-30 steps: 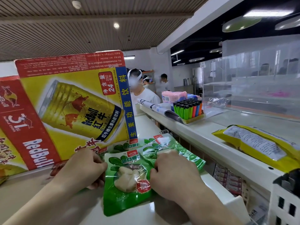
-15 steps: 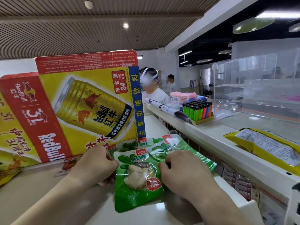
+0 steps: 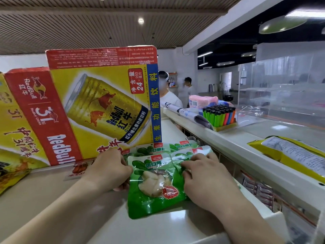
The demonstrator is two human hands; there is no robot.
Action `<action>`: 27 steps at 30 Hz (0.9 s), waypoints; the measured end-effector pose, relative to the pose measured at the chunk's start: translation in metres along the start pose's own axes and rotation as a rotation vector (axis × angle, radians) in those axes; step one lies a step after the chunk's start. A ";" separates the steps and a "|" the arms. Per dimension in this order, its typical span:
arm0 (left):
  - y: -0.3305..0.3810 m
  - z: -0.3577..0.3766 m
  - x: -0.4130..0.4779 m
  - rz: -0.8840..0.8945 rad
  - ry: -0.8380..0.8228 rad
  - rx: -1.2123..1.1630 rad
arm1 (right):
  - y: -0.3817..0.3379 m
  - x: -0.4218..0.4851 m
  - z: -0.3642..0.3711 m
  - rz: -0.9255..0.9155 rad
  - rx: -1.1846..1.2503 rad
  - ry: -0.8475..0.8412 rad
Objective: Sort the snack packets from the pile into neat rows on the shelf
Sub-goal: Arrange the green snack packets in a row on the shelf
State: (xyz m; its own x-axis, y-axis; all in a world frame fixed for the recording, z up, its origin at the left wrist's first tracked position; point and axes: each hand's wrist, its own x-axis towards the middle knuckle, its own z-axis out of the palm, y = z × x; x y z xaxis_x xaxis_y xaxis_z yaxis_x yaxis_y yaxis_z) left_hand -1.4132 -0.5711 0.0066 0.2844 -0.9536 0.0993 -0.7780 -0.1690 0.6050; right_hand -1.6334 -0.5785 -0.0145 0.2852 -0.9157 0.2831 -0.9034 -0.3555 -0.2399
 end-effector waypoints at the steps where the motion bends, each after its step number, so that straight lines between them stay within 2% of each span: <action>1: 0.000 0.000 0.000 0.005 0.003 0.005 | 0.000 0.000 -0.001 0.015 0.009 0.000; 4: -0.001 0.000 0.000 0.017 0.006 0.006 | 0.000 -0.001 -0.001 0.059 0.077 -0.007; 10: -0.001 0.001 0.000 0.056 0.024 -0.035 | 0.004 0.002 0.000 0.036 0.162 -0.044; 16: 0.001 0.000 0.000 0.081 0.045 -0.011 | 0.006 0.003 -0.002 0.042 0.176 -0.052; 22: 0.001 -0.001 -0.001 0.173 0.037 0.100 | 0.003 0.006 0.001 -0.029 0.263 0.075; 27: -0.001 -0.003 -0.001 0.225 0.200 0.226 | -0.002 0.004 0.000 -0.080 0.323 0.195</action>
State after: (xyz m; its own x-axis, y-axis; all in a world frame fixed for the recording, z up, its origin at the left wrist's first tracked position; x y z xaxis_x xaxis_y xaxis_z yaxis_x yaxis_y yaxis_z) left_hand -1.4112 -0.5695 0.0087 0.1787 -0.9095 0.3753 -0.9310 -0.0329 0.3636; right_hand -1.6303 -0.5815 -0.0131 0.2559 -0.8410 0.4766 -0.7247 -0.4932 -0.4813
